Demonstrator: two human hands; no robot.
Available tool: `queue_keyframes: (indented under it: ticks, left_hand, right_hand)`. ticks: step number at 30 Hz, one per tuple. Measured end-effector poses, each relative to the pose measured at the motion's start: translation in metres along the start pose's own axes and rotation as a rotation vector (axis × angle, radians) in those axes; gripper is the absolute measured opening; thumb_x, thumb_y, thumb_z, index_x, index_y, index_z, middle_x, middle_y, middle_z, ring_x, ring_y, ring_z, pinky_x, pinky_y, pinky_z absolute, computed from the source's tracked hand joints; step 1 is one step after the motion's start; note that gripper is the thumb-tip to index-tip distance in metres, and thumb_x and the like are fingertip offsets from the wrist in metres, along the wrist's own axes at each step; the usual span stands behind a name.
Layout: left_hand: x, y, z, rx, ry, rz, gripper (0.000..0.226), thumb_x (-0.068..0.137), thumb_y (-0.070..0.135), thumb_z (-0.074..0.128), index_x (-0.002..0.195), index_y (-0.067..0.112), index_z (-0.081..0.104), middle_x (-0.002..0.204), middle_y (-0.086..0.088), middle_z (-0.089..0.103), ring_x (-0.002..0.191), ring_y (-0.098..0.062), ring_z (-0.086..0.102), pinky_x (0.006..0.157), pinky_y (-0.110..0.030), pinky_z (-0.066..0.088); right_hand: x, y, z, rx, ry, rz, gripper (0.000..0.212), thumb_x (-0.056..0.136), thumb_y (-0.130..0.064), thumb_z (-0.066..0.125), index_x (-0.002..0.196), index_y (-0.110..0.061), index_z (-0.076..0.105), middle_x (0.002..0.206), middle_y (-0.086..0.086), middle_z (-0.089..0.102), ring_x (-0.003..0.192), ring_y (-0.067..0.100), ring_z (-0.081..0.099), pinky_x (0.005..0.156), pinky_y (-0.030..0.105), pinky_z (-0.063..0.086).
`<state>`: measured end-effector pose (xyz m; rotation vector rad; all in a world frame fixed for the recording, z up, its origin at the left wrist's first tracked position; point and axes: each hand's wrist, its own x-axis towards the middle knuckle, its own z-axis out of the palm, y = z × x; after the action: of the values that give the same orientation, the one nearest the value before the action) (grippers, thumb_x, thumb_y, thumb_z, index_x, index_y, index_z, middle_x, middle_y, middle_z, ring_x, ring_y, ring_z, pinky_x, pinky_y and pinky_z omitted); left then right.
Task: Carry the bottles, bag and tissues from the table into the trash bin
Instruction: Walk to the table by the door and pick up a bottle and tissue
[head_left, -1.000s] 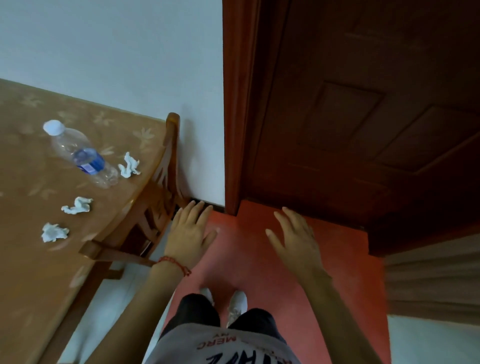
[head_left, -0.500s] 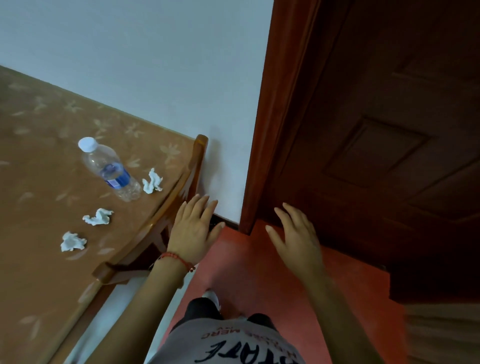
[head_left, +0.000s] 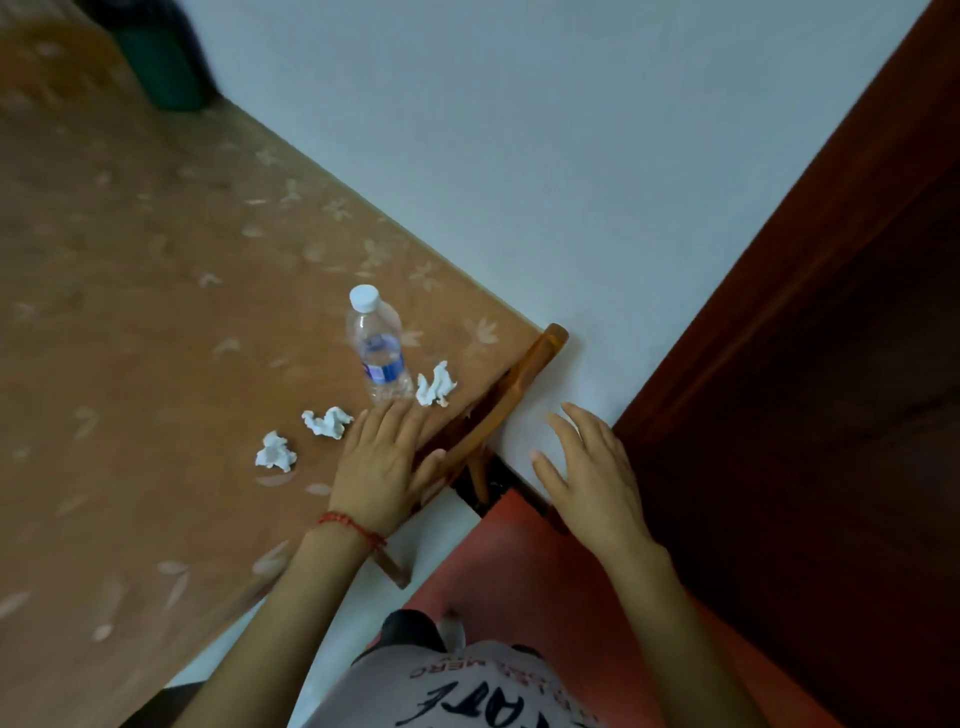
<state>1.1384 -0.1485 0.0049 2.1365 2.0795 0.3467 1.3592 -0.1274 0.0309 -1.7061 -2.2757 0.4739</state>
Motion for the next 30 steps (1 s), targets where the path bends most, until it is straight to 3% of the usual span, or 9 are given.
queue_keyframes:
  ticks: [3,6,10,12,15,19,23,27,30]
  left_hand:
    - [-0.003,-0.024,-0.007,0.021,-0.020,-0.092,0.069,0.093,0.053,0.015,0.118,0.004,0.056,0.118,-0.018,0.062,0.113,-0.037,0.056,0.092,-0.051,0.045]
    - [-0.008,-0.044,-0.013,0.021,-0.008,-0.156,0.071,0.093,0.052,0.010,0.115,0.005,0.059,0.117,-0.018,0.062,0.112,-0.036,0.057,0.091,-0.050,0.046]
    - [-0.012,-0.069,-0.015,0.001,0.025,-0.239,0.051,0.090,0.048,0.029,0.118,0.011,0.051,0.117,-0.016,0.062,0.112,-0.036,0.057,0.089,-0.053,0.048]
    - [-0.014,-0.078,-0.013,0.002,0.045,-0.287,0.048,0.089,0.049,0.030,0.119,0.014,0.046,0.118,-0.015,0.062,0.113,-0.034,0.055,0.091,-0.051,0.046]
    - [-0.013,-0.085,-0.013,-0.004,-0.004,-0.367,0.066,0.093,0.053,0.010,0.120,0.011,0.054,0.119,-0.014,0.062,0.113,-0.034,0.056,0.092,-0.049,0.045]
    - [-0.004,-0.089,-0.014,-0.001,-0.034,-0.455,0.071,0.093,0.054,0.007,0.116,0.009,0.057,0.118,-0.015,0.062,0.112,-0.036,0.057,0.091,-0.051,0.045]
    - [0.008,-0.090,-0.012,-0.019,-0.002,-0.550,0.072,0.093,0.055,0.009,0.114,0.006,0.059,0.118,-0.018,0.061,0.112,-0.037,0.057,0.089,-0.053,0.048]
    - [0.025,-0.086,-0.009,-0.022,0.007,-0.604,0.061,0.090,0.048,0.026,0.114,0.004,0.060,0.118,-0.019,0.062,0.111,-0.038,0.057,0.089,-0.054,0.045]
    - [0.032,-0.083,-0.007,-0.054,0.034,-0.636,0.061,0.083,0.045,0.031,0.119,0.003,0.057,0.123,-0.020,0.058,0.117,-0.039,0.052,0.095,-0.055,0.040]
  right_hand:
    - [0.021,-0.020,0.013,0.008,0.010,-0.090,0.064,0.086,-0.051,0.027,0.131,-0.010,0.048,0.141,0.011,0.043,0.130,0.025,0.038,0.105,0.037,0.032]
    - [0.040,-0.038,0.025,0.021,-0.011,-0.141,0.062,0.086,-0.050,0.029,0.129,-0.010,0.050,0.139,0.011,0.046,0.129,0.026,0.041,0.103,0.038,0.034]
    - [0.061,-0.059,0.033,0.031,-0.021,-0.228,0.054,0.087,-0.045,0.036,0.123,-0.010,0.054,0.129,0.011,0.054,0.120,0.026,0.049,0.094,0.034,0.041]
    - [0.071,-0.064,0.036,0.042,-0.041,-0.263,0.048,0.088,-0.041,0.044,0.121,-0.010,0.055,0.126,0.012,0.056,0.116,0.026,0.052,0.090,0.034,0.045]
    - [0.090,-0.069,0.042,0.050,-0.078,-0.306,0.049,0.088,-0.041,0.045,0.124,-0.010,0.053,0.129,0.011,0.054,0.120,0.025,0.050,0.093,0.034,0.042]
    - [0.121,-0.073,0.049,0.067,-0.086,-0.361,0.042,0.088,-0.033,0.056,0.123,-0.009,0.054,0.130,0.012,0.054,0.120,0.027,0.050,0.094,0.035,0.043]
    - [0.152,-0.076,0.048,0.092,-0.131,-0.410,0.049,0.088,-0.031,0.058,0.131,-0.010,0.047,0.136,0.010,0.049,0.125,0.024,0.045,0.094,0.024,0.030]
    - [0.181,-0.076,0.051,0.111,-0.140,-0.437,0.058,0.086,-0.036,0.061,0.134,-0.011,0.043,0.139,0.008,0.047,0.126,0.022,0.044,0.096,0.026,0.035]
    - [0.195,-0.082,0.049,0.272,-0.255,-0.379,0.069,0.082,-0.038,0.064,0.140,-0.018,0.033,0.145,0.003,0.039,0.130,0.019,0.039,0.095,0.023,0.034]
